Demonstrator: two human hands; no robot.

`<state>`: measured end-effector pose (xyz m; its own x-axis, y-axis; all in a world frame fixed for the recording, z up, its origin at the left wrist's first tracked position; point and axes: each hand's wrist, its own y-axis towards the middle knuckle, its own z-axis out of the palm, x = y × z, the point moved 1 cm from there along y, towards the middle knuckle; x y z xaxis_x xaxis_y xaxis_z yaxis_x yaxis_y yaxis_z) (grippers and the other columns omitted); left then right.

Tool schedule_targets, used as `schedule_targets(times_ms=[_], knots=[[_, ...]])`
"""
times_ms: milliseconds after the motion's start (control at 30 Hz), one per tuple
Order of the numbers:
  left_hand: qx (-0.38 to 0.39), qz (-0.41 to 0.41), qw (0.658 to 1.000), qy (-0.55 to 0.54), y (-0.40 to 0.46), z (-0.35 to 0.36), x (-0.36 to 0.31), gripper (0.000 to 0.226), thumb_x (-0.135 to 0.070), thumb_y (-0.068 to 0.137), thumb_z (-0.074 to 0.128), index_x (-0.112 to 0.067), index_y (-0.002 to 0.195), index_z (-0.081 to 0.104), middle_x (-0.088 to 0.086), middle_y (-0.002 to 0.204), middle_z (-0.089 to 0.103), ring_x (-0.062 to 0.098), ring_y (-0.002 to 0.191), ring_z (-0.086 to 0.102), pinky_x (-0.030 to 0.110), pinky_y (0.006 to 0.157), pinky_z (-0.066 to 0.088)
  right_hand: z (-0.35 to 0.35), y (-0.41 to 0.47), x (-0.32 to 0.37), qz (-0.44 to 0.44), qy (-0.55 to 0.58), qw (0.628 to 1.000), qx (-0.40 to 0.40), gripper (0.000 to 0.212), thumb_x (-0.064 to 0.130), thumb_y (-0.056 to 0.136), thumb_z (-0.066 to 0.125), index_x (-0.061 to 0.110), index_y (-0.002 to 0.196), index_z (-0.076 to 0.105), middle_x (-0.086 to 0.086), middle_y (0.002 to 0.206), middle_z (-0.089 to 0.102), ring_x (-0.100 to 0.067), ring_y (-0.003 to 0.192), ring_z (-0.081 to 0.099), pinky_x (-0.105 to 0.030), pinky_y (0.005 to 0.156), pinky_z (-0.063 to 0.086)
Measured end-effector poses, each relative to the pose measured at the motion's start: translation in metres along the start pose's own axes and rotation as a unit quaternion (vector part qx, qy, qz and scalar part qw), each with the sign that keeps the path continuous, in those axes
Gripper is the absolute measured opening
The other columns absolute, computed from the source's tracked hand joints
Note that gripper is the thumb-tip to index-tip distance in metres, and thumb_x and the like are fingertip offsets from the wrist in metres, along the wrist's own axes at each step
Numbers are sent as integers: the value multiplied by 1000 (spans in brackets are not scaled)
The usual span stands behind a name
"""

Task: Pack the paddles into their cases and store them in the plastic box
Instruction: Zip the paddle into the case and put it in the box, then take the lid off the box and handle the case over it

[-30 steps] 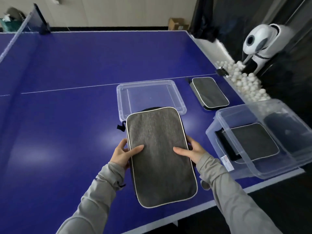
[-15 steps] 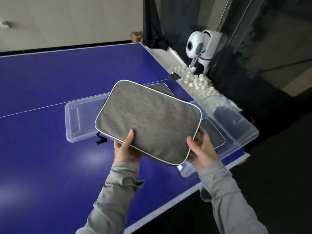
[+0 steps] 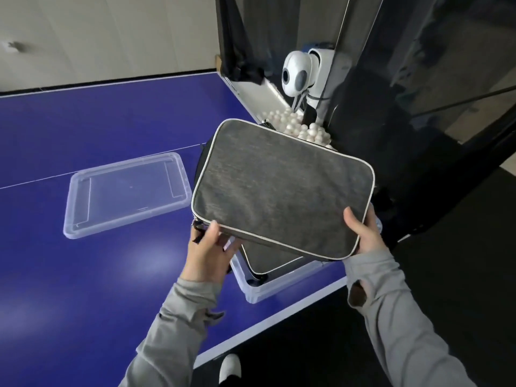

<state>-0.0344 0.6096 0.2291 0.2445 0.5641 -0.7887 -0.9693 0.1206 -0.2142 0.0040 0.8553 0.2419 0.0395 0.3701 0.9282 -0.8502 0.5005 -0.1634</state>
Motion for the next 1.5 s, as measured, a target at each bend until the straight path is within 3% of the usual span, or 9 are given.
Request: schedule_targets(times_ms=[133,233,333,467,867,1033,1167,1300,1500], knots=[[25,-35,999,24,42,-10,-27,60,-53,77,57,-29,131,45,-4,107,63,9,65,65,23,53,53,-23,38,20,38,-44,998,40,32,13,91,50,25,121,54,-1,108,65,-19,93,65,-33,78,53],[74,-45,987,138,78,7,-23,58,-33,71,71,-22,124,51,-11,84,68,1,56,60,14,47,46,-32,74,25,52,-89,992,72,29,15,90,53,36,109,60,4,105,69,-16,92,68,-30,72,55],[41,-37,981,186,101,12,-1,58,-8,67,77,-20,119,55,-5,97,70,10,82,65,26,64,56,-34,112,27,56,-118,987,90,32,10,86,56,35,105,61,8,98,72,-12,88,70,-25,68,58],[-1,-61,983,173,113,11,26,57,9,75,67,-22,119,52,-1,99,65,14,84,61,23,55,54,-33,150,34,74,-151,978,126,38,19,73,65,31,109,62,6,101,72,-11,90,70,-22,68,56],[-155,-100,969,162,112,20,82,41,7,77,68,-19,107,56,5,104,64,16,85,62,25,58,55,-29,212,-2,139,-210,955,159,35,10,89,56,15,124,49,-8,110,62,-21,95,60,-33,85,51],[-231,-111,934,248,107,22,99,71,-10,54,83,-6,119,54,13,110,60,28,98,59,48,88,51,-37,227,-25,145,-248,941,177,34,11,87,60,16,119,51,0,96,63,-6,78,60,-9,57,50],[-266,-130,910,291,105,15,114,56,1,67,80,-3,118,57,4,96,59,18,82,57,32,78,47,-50,233,-50,156,-295,925,181,37,15,86,64,13,120,53,-6,108,63,-17,91,60,-23,81,51],[-310,-132,897,288,106,10,128,65,4,67,79,-6,125,51,9,108,54,23,88,55,31,76,44,-60,231,-70,150,-334,915,170,27,15,84,66,11,110,58,-5,99,63,-14,81,58,-5,59,46],[-342,-137,874,317,113,0,144,69,1,64,82,-10,125,53,10,106,59,21,81,56,33,79,47,-66,227,-92,139,-399,889,177,33,15,83,68,8,112,54,-3,99,60,-16,89,56,-21,79,39]])
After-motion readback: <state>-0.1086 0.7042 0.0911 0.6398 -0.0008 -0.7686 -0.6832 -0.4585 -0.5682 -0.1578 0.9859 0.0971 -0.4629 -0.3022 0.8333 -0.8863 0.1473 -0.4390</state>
